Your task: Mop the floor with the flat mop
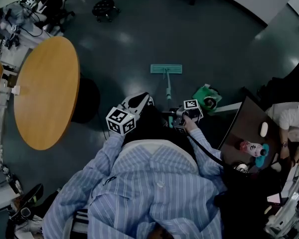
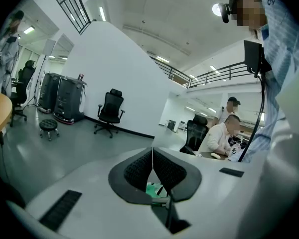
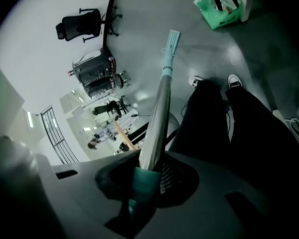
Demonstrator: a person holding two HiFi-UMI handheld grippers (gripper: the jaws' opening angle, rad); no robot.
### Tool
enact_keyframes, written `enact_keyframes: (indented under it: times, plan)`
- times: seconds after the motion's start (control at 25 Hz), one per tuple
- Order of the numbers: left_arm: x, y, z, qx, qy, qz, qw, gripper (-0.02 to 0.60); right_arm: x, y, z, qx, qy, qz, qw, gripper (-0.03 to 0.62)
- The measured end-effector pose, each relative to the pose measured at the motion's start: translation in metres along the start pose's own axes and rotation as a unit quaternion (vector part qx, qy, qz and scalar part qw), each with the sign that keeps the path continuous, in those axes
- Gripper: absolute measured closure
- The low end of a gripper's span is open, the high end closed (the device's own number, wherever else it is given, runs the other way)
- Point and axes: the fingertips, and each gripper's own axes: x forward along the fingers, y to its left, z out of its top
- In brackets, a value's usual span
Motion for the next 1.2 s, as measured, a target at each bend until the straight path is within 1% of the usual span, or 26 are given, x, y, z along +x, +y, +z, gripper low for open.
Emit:
enact_keyframes:
  times: [0.36,0.56,0.76,0.92,1.2]
  plan:
    - [0.010,0.003,0.002,-0.002,-0.016,-0.003,0.9999,0.574,0.000,0.002,0.004,-0.002,0.007,0.010,1.000,0.511]
    - [0.009,0.009,0.017,-0.004,-0.032,0.002,0.9995,0.574,-0.001,0.005,0.004,0.002,0.011,-0.005,1.000,0.511]
    - [0.025,0.017,0.020,-0.009,-0.026,0.000,0.9996,0.574,-0.005,0.015,0.017,0.005,0.010,0.003,1.000,0.511]
    - [0.045,0.026,0.026,-0.004,-0.022,-0.007,0.9997,0.574,-0.001,0.024,0.031,0.007,0.009,0.004,1.000,0.511]
    - [0.083,0.070,0.039,-0.022,-0.017,-0.011,0.9995,0.574,0.012,0.053,0.069,-0.001,0.006,-0.003,1.000,0.511]
